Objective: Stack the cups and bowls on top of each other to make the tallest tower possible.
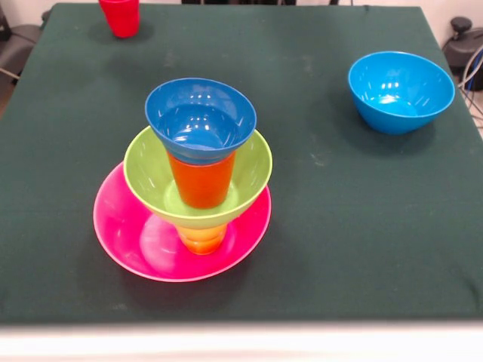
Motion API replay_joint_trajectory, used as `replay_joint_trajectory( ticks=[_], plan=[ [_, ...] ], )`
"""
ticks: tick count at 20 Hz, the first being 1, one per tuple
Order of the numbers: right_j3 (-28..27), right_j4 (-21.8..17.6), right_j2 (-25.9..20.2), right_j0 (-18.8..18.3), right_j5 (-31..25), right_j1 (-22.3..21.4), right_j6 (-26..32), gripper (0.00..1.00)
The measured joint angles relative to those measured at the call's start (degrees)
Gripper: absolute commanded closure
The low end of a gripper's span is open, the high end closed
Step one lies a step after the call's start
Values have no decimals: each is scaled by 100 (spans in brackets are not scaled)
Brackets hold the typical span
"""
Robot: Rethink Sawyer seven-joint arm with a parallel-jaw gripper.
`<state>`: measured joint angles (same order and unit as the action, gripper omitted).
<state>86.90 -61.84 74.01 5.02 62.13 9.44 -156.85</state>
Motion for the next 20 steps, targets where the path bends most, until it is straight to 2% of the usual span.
replay_joint_trajectory(
  ticks=[5,7,15,20],
  plan=[
    [-41,-536,-248,-63,578,-378,-83,100],
    [-59,-637,-313,-87,697,-469,-105,100],
    [-186,-938,-645,-232,1079,-823,-173,100],
    [-288,-981,-872,-360,1119,-967,-213,100]
  ],
)
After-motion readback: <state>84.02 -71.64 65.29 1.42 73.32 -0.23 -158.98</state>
